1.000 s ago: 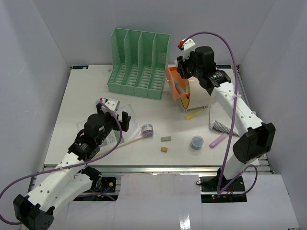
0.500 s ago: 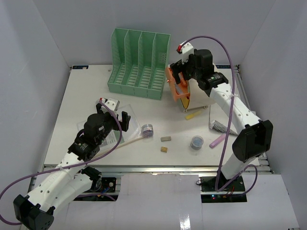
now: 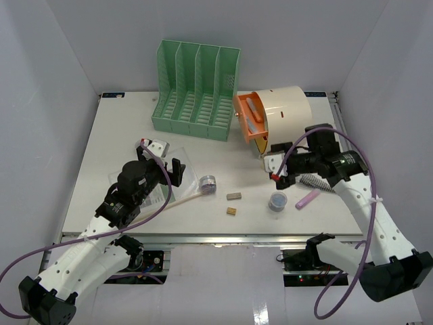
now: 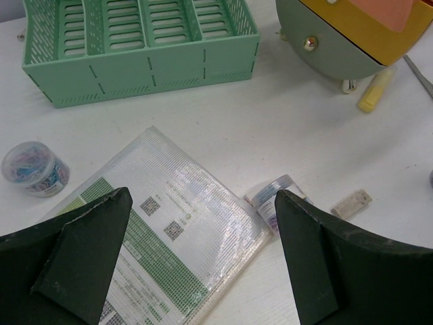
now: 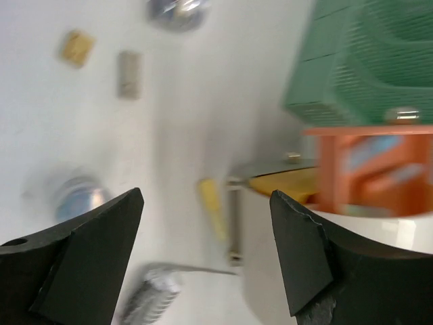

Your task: Organize the desk

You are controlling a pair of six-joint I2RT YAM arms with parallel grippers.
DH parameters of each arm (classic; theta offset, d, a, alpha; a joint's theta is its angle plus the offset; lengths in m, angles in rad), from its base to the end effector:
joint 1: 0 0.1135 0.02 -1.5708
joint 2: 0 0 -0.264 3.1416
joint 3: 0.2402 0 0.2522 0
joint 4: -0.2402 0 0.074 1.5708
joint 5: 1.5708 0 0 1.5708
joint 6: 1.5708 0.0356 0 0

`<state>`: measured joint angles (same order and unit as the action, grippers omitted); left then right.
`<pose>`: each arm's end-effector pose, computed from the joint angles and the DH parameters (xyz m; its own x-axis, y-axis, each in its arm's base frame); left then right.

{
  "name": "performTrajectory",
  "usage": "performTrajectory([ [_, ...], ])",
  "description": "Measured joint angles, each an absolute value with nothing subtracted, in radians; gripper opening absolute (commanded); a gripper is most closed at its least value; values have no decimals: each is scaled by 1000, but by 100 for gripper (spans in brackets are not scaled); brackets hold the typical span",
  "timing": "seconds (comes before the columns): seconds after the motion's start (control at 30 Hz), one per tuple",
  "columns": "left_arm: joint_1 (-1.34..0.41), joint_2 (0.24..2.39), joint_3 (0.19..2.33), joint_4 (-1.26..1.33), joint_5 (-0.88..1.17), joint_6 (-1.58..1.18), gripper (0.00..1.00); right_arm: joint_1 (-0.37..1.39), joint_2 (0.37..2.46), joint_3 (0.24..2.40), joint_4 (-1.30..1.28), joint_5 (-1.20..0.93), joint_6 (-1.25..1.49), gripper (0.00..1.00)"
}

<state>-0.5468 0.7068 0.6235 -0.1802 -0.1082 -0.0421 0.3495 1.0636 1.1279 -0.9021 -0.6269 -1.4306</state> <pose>0.1506 -0.0872 0.2959 -0.2403 0.0973 -0.9658 0.4181 0.9083 -0.0125 0.1819 0.0885 0.3435 0.5422 -0.6559 -0.5252 -0.7817 -0.1644 -0.6016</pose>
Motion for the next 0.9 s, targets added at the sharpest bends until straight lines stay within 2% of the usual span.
performTrajectory([
  [0.17,-547,707,624,-180,-90,-42,98,287,1113,927,-1016,-487,-1652,82],
  [0.4,-547,696,624,-181,-86,-42,98,214,1107,790,-1050,-329,-1851,81],
  [0.67,-547,693,624,-181,-81,-42,98,167,1165,675,-1006,-222,-1929,78],
  [0.9,-547,692,624,-181,-81,-42,98,96,1240,662,-928,-180,-1961,76],
])
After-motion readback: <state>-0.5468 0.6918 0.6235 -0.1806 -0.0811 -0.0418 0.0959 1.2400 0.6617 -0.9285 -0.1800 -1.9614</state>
